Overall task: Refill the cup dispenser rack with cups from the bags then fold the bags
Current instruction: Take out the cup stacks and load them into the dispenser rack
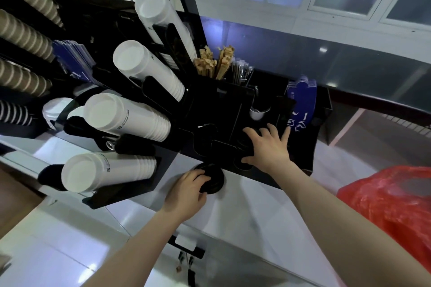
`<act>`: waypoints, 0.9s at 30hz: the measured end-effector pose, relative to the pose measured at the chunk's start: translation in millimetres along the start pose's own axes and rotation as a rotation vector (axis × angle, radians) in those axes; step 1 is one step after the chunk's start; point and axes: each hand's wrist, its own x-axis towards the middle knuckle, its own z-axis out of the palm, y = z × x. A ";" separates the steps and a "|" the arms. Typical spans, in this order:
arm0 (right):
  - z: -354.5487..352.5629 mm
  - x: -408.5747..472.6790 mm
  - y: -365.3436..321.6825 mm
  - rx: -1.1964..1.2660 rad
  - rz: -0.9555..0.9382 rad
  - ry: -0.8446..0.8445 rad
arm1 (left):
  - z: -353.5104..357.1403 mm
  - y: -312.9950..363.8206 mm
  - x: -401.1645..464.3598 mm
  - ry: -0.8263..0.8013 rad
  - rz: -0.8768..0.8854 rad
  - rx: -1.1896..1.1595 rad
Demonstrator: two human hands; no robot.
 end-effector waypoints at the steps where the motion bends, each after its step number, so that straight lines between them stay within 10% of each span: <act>1: -0.6 0.4 1.2 0.015 0.000 0.001 | -0.4 0.0 0.8 0.002 -0.007 -0.003; 20: -28.0 -25.1 18.5 0.791 0.083 0.290 | -6.6 14.8 15.7 -0.101 -0.336 -0.107; 27: -43.3 -37.8 -8.2 0.977 -0.039 0.294 | -50.0 48.7 -5.2 0.137 -0.246 -0.266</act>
